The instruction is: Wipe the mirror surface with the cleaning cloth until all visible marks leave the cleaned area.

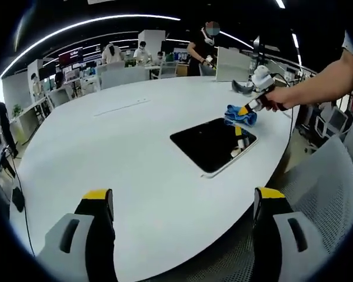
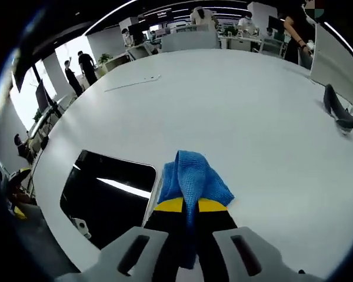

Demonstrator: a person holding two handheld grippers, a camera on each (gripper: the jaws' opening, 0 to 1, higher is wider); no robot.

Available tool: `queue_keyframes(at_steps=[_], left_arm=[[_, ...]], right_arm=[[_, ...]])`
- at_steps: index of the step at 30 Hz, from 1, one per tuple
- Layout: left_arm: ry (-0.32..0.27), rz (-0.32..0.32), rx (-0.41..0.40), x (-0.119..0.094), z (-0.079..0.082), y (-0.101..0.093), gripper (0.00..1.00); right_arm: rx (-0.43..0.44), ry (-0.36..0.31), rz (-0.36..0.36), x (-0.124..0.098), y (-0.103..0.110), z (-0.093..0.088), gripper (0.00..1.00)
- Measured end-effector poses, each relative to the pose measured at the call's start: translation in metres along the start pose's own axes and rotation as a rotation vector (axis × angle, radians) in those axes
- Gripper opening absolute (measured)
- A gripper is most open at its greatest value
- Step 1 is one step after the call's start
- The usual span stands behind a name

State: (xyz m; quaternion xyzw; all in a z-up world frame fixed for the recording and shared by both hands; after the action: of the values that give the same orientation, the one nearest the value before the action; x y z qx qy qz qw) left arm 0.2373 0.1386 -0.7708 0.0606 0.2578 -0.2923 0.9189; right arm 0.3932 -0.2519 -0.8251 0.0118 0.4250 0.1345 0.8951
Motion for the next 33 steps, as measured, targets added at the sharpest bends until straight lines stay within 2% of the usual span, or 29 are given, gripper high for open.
queue_keyframes(at_steps=[5,9,10,13,19,24,28,33], left_arm=[[-0.002,-0.006,-0.020,0.001,0.000,-0.001,0.99],[0.003,-0.001,-0.026,0.001,-0.001,-0.001,0.99],[0.001,-0.001,-0.031,0.002,-0.001,-0.001,0.99],[0.000,0.001,-0.028,0.002,-0.001,0.000,0.99],[-0.002,0.001,-0.025,0.004,0.000,0.000,0.99],[-0.006,0.005,-0.024,0.004,0.001,0.001,0.99],[-0.004,0.009,-0.022,0.004,0.001,0.002,0.99],[-0.008,0.014,-0.024,0.004,0.001,0.003,0.99]], right_arm=[[0.030,-0.034,0.029,-0.004,0.013,0.016,0.01],[0.035,-0.042,0.062,0.001,0.028,0.021,0.01],[0.086,-0.039,0.049,0.004,0.032,0.020,0.01],[0.049,-0.021,0.043,0.010,0.040,0.018,0.01],[0.076,0.008,0.030,0.018,0.049,0.018,0.02],[0.128,0.099,0.050,0.027,0.059,0.013,0.02],[0.093,0.142,0.022,0.036,0.060,0.013,0.02],[0.054,0.159,-0.001,0.043,0.064,0.006,0.02]])
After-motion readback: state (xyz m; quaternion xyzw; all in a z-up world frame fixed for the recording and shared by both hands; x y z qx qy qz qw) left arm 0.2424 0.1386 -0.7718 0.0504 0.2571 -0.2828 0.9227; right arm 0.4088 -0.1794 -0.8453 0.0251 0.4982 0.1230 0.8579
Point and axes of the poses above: the point that each gripper's makers call its tool centre point, and the gripper's own axes: x roughly forward along the fingers, y roughly to its left, z roughly out of its top, the point moved 3 cm from there along -x, roughly backward along the fingers, and after that the axes turned 1 degree about -y, right-handed, at the moved point
